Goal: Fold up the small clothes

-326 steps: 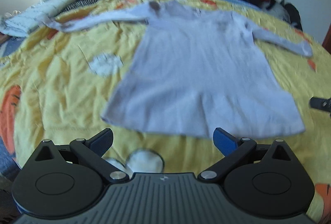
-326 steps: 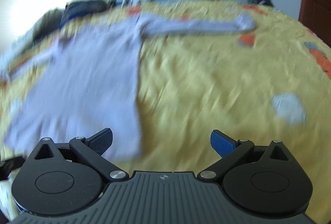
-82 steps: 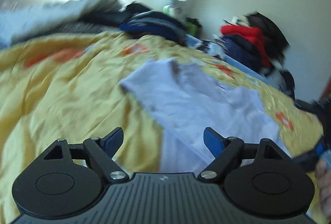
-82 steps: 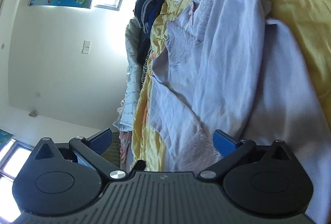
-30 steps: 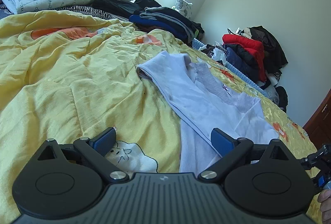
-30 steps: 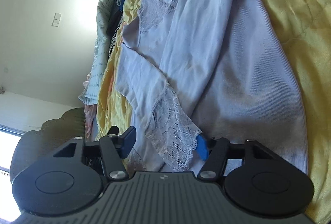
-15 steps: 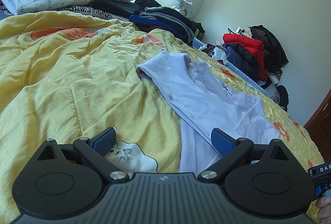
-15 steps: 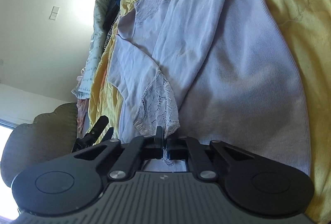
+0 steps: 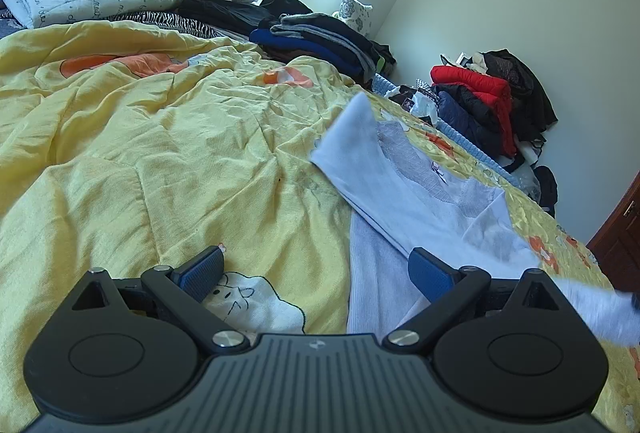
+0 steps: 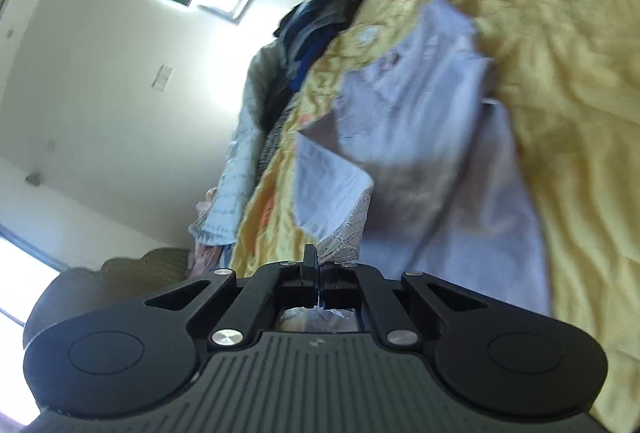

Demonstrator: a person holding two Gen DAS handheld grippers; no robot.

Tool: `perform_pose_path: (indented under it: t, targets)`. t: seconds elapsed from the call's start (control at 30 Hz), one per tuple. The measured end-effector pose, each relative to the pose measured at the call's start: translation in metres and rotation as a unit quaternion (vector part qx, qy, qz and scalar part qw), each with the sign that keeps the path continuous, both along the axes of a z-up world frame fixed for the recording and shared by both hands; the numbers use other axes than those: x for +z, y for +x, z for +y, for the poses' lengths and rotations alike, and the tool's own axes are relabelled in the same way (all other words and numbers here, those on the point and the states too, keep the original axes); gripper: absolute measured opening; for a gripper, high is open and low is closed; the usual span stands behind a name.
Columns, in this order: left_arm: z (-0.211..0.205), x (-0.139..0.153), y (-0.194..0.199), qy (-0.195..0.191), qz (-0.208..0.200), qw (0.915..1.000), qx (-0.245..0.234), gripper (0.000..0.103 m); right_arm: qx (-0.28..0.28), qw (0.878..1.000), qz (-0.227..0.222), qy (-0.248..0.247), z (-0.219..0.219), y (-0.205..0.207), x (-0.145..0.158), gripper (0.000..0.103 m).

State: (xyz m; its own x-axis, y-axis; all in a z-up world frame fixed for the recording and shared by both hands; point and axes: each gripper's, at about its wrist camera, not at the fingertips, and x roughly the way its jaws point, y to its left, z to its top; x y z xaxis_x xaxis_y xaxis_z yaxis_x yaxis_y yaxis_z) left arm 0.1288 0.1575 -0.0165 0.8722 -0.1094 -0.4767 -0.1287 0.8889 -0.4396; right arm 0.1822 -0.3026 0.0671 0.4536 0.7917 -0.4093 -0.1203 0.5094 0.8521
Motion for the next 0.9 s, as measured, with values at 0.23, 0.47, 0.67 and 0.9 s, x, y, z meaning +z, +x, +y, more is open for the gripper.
perform_pose_path:
  t: [0.23, 0.47, 0.67, 0.9]
  targets:
    - [-0.001, 0.0, 0.0, 0.006, 0.002, 1.0, 0.0, 0.1, -0.051, 0.993, 0.082, -0.067, -0.034, -0.035, -0.057, 0.004]
    - [-0.003, 0.0, 0.001, 0.014, 0.006, 0.9999, 0.002, 0.1, -0.056, 0.995, 0.056, -0.059, -0.032, -0.045, -0.049, 0.004]
    - [-0.005, 0.0, 0.001, 0.02, 0.008, 0.9998, 0.004, 0.101, -0.067, 0.992, 0.084, -0.059, -0.05, -0.069, -0.055, 0.004]
    - [-0.023, 0.012, 0.005, 0.079, 0.05, 0.9954, 0.021, 0.101, -0.057, 0.99, 0.097, -0.08, -0.037, -0.068, -0.082, 0.015]
